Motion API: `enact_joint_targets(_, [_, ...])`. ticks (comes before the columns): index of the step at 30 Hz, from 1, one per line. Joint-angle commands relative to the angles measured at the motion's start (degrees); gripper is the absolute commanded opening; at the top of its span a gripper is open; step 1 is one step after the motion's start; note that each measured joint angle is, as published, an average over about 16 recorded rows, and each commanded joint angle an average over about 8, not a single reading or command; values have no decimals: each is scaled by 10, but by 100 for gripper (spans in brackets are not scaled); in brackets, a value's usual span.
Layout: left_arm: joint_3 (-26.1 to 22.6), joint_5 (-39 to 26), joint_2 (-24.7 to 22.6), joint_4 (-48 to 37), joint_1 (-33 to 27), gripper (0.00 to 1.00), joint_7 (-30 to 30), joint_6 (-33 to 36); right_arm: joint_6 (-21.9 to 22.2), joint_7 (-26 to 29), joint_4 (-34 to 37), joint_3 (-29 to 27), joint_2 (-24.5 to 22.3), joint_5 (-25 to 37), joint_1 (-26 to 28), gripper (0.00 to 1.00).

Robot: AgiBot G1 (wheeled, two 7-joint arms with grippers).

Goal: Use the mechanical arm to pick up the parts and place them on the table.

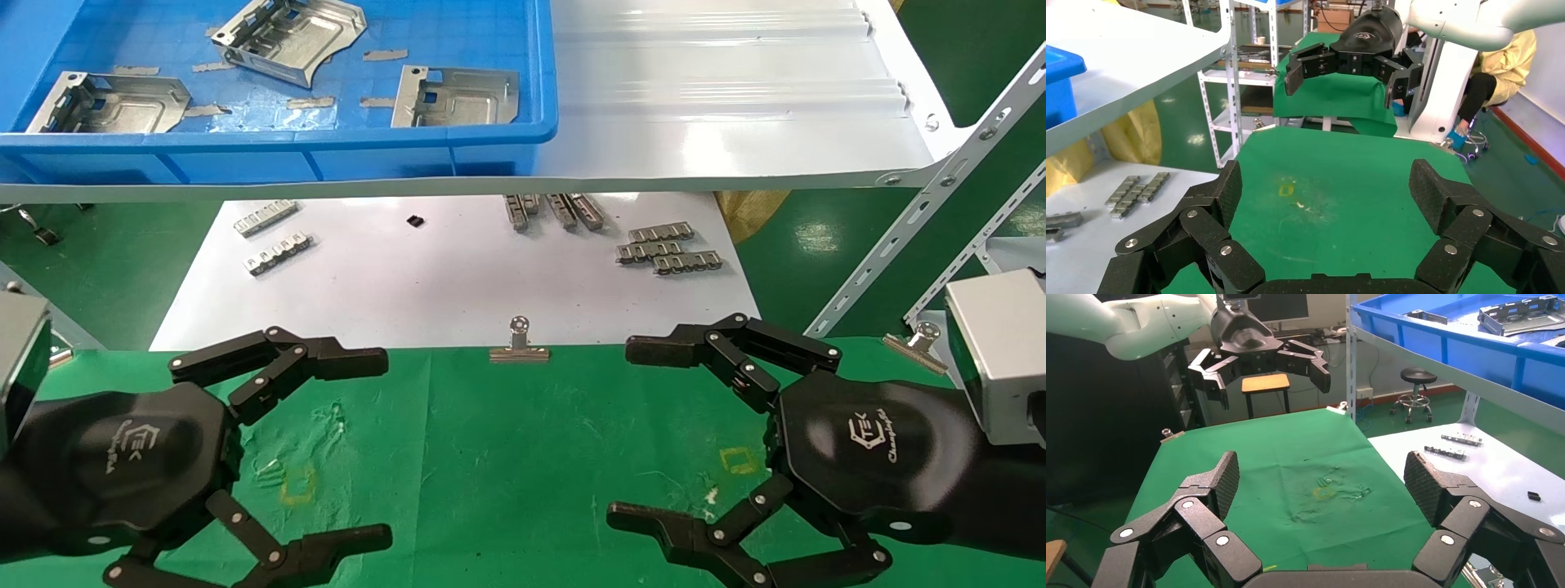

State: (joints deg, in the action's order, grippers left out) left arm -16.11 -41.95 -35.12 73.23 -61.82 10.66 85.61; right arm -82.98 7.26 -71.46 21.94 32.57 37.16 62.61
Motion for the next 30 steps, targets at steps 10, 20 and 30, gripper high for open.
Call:
enact_joint_targets(10, [0,0,0,0,0,100,0,0,0,0,0,0,0,0,0,100])
enact_joint_targets(20, [0,0,0,0,0,100,0,0,0,0,0,0,0,0,0,100])
enact_joint_targets(30, [0,0,0,0,0,100,0,0,0,0,0,0,0,0,0,12])
